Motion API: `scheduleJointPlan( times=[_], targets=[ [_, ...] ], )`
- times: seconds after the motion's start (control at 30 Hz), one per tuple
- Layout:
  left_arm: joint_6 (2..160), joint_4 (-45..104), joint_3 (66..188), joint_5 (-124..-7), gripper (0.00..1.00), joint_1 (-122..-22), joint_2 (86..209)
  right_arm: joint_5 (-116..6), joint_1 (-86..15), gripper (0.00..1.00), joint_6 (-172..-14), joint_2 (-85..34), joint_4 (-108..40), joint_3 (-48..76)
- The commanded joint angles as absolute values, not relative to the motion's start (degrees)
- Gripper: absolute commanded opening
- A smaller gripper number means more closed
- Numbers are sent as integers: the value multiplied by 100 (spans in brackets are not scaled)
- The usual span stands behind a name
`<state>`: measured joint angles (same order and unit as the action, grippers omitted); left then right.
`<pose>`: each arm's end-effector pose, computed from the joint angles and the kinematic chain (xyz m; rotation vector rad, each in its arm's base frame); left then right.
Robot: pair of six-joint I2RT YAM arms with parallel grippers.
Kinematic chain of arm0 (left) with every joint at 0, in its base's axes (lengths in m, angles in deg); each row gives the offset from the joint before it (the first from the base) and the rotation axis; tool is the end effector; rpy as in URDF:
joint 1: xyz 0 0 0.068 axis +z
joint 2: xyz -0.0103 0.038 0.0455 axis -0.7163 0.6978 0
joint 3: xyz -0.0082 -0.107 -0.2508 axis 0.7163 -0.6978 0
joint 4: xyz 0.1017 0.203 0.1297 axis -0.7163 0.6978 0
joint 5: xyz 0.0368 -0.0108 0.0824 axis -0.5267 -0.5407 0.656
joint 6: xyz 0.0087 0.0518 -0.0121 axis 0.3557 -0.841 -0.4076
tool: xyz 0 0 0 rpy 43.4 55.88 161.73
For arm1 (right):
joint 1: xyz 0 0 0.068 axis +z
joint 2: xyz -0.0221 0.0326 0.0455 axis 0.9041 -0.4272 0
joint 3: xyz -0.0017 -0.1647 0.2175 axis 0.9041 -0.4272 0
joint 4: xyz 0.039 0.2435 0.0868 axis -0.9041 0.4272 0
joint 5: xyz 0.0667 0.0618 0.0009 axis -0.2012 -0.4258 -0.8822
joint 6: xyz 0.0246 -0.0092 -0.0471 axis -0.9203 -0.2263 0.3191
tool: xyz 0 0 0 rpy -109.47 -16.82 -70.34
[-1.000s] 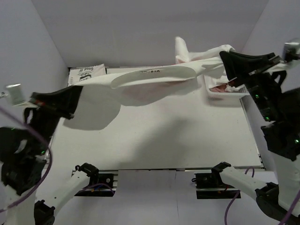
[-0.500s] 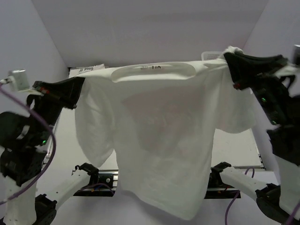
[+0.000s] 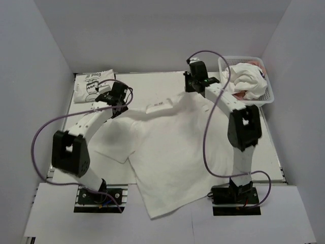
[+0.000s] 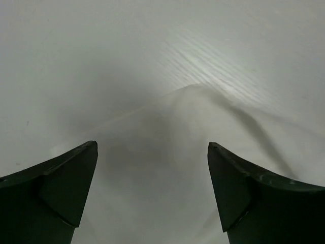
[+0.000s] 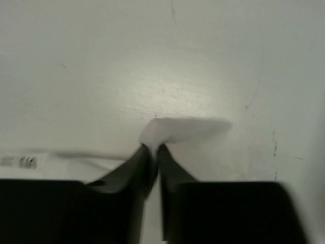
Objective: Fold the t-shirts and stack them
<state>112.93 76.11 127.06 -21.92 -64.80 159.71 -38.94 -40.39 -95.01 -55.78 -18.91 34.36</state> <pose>0.3038 -0.0831 0.2808 -0.7077 2.2659 0.3101 0.4231 0.1854 0.2983 -0.1990 2.0949 0.1923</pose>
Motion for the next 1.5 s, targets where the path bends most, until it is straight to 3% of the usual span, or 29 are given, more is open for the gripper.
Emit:
scheduleJointPlan(
  times=[0.0,0.07,0.13,0.37,0.53,0.7,0.83,1.0,1.17,1.33,1.47],
  targets=[
    [11669,8208,13106,-1838,100,-6105,16074,-4075,-4054,30,-9294,-6089,-1208,4677],
    [11485,8279,13362,-1890,100,-6104,16225,-4206,-4045,89,-9258,-6329,-967,4778],
    [11056,7878,13363,-2153,100,-6104,16076,-4259,-4027,91,-9354,-5876,-1098,4455],
    [9595,5944,12459,-4507,100,-6245,15311,-4198,-3931,91,-10496,-3258,-1925,879],
    [9524,6003,12844,-5266,100,-6298,16293,-4145,-3948,91,-11577,-2155,-1750,-1386],
    [9524,6117,13152,-5327,100,-6298,17426,-4111,-3966,91,-12000,-1399,-1582,-2446],
    [9585,6248,12969,-5117,100,-6298,17710,-3935,-4010,91,-12089,-1625,-1679,-2614],
    [9971,6144,12125,-4810,100,-6236,17605,-3531,-4054,91,-11913,-2749,-1943,-2166],
    [10402,6380,10738,-5026,100,-6359,17219,-3434,-4221,91,-11431,-4806,-1583,-419],
    [11166,6442,9402,-6696,100,-6895,16280,-3547,-4335,91,-10939,-6504,-1310,2226],
    [11826,5766,8819,-7560,100,-8034,15227,-3680,-4318,91,-10463,-7687,-715,4884]
  ],
)
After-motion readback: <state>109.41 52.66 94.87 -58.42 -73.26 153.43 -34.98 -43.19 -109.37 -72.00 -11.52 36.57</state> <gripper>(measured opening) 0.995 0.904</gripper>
